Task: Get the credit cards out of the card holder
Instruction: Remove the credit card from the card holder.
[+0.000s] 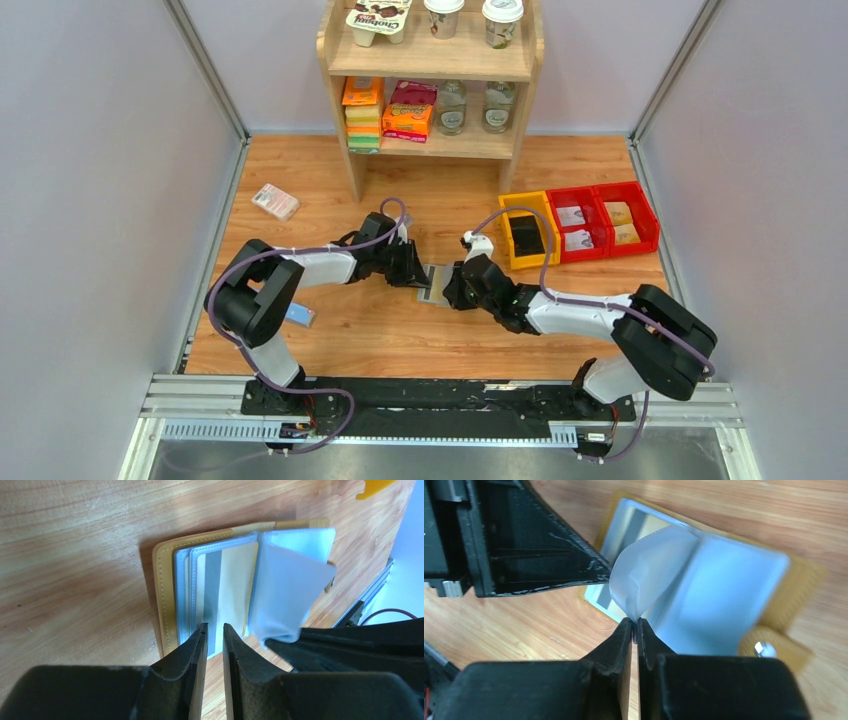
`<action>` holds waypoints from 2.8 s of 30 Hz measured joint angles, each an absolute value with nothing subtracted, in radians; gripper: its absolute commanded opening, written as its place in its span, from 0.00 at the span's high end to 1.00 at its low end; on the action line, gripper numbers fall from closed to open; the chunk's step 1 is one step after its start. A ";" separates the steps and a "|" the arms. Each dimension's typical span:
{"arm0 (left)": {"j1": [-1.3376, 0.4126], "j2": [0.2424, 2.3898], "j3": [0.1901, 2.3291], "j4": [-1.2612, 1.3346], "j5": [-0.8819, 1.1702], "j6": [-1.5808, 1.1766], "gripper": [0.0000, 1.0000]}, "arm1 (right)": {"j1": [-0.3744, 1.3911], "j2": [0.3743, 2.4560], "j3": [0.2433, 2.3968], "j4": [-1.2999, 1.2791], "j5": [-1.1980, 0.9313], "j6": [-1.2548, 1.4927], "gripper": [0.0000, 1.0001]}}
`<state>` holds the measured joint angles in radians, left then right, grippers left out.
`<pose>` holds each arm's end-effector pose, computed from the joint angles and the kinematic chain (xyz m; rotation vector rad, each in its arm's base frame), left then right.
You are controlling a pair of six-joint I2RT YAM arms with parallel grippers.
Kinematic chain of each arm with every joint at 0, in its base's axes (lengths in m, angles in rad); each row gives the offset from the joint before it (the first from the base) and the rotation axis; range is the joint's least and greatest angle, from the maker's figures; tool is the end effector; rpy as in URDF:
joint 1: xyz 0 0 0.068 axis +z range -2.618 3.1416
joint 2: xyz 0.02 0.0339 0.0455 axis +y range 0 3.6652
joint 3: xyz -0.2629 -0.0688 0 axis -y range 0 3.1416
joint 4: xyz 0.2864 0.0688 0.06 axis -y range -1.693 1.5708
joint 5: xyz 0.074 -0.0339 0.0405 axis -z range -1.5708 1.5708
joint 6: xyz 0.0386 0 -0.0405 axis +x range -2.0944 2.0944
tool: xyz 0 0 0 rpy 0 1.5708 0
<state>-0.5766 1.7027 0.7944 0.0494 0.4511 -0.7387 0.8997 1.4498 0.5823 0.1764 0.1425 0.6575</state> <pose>0.2835 -0.2044 0.1029 0.0107 2.6480 -1.0787 0.1944 0.2360 0.1233 -0.2047 2.3329 0.6546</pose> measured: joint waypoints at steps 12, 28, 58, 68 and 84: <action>-0.591 1.674 0.783 0.008 0.404 -0.743 0.74 | 0.902 1.330 0.652 -0.330 0.448 0.820 0.59; -0.614 1.627 0.770 -0.097 0.304 -0.730 0.74 | 0.845 1.286 0.809 -0.144 0.218 0.667 0.74; -0.614 1.407 0.667 -0.220 0.222 -0.689 0.69 | 0.627 1.463 0.525 0.259 -0.233 0.792 0.53; -0.614 1.453 0.802 -0.188 0.238 -0.680 0.68 | 0.630 1.577 0.599 0.350 -0.303 0.820 0.57; -0.608 1.649 0.831 -0.176 0.276 -0.672 0.84 | 0.629 1.694 0.563 0.498 -0.364 0.897 0.68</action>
<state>-0.6083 1.6485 0.8310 -0.1757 0.2764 -0.6716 0.6289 1.6943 0.5632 0.4984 -0.3641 0.8970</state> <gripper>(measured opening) 0.193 0.374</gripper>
